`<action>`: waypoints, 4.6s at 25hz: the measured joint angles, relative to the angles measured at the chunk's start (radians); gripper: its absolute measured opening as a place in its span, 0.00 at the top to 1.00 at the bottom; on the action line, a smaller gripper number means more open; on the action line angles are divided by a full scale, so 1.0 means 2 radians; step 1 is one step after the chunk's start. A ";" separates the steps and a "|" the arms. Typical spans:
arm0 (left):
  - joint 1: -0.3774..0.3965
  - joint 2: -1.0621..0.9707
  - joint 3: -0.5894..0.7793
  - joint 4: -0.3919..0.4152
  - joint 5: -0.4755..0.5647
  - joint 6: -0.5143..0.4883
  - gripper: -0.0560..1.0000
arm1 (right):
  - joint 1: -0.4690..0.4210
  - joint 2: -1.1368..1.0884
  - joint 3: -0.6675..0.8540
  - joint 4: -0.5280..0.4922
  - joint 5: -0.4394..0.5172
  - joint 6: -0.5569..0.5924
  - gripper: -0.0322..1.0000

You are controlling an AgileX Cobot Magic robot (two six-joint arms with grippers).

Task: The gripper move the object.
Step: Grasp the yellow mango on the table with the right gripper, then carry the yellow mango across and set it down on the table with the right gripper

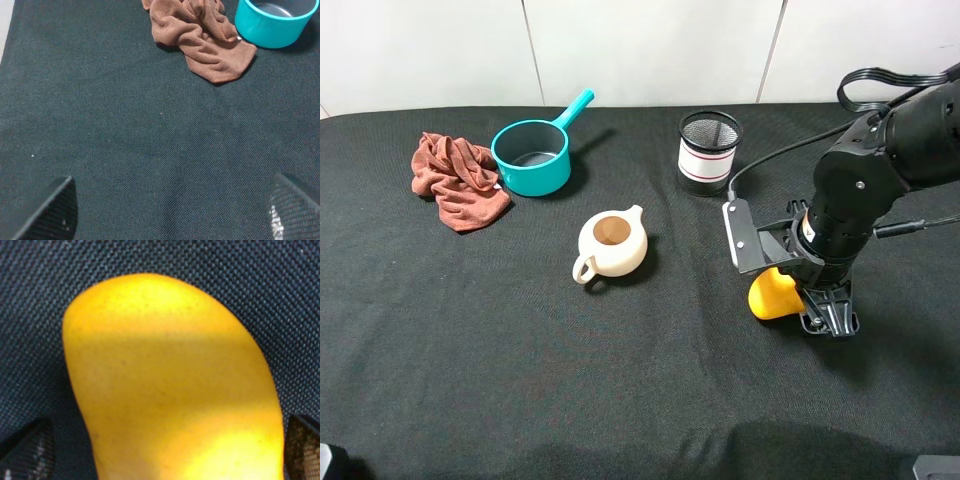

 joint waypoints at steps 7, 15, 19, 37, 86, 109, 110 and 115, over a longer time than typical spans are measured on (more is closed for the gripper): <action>0.000 0.000 0.000 0.000 0.000 0.000 0.23 | 0.000 0.000 0.000 -0.001 -0.001 0.000 0.30; 0.000 0.000 0.000 0.000 0.000 0.000 0.23 | 0.000 0.000 0.000 0.005 -0.007 0.000 0.45; 0.000 0.000 0.000 0.000 0.000 0.000 0.23 | 0.000 0.000 0.000 0.008 -0.009 0.000 0.51; 0.000 0.000 0.000 0.000 0.000 0.000 0.23 | 0.000 -0.029 -0.008 0.027 0.009 0.030 0.51; 0.000 0.000 0.000 0.000 0.000 0.000 0.23 | -0.124 -0.025 -0.337 0.065 0.188 0.498 0.51; 0.000 0.000 0.000 0.000 0.000 0.000 0.23 | -0.132 0.129 -0.556 0.094 0.266 0.454 0.51; 0.000 0.000 0.000 0.000 0.000 0.000 0.23 | -0.132 0.130 -0.557 0.096 0.265 0.454 0.51; 0.000 0.000 0.000 0.000 0.000 0.000 0.23 | -0.132 0.131 -0.557 0.104 0.265 0.448 0.51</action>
